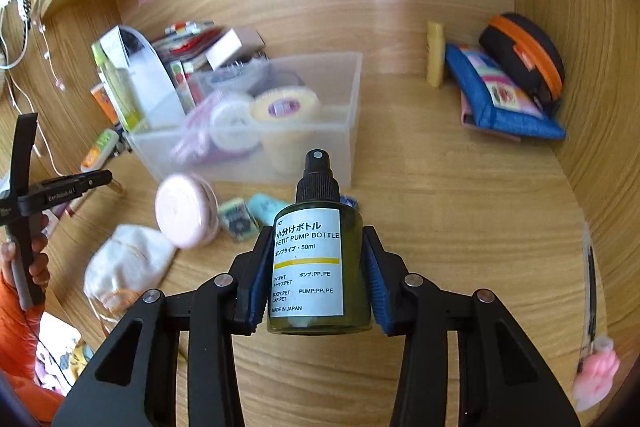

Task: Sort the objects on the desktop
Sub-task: 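Grasp the beige eraser with the left gripper while the right grasps the green pump bottle, then carry the eraser and green pump bottle into the clear box and release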

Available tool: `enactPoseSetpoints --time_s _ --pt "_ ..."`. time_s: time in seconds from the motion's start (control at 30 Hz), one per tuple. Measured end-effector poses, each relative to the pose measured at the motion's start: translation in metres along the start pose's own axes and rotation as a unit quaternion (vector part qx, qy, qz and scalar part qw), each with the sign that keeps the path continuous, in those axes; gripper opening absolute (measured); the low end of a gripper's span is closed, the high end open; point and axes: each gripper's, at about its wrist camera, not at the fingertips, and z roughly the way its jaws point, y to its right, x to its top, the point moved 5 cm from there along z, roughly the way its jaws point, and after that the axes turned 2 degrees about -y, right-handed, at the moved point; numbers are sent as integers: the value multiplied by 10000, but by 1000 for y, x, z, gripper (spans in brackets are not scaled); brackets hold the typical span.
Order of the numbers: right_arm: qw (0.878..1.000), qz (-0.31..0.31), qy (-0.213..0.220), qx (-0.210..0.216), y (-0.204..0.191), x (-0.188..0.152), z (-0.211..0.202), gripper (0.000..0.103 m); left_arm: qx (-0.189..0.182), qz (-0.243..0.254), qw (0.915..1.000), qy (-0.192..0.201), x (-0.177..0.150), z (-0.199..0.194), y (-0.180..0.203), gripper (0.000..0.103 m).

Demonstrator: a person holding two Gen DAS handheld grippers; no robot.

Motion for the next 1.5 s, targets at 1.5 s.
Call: enactPoseSetpoints --time_s 1.5 --pt "9959 -762 -89 487 -60 107 98 38 -1189 411 9918 236 85 33 81 24"
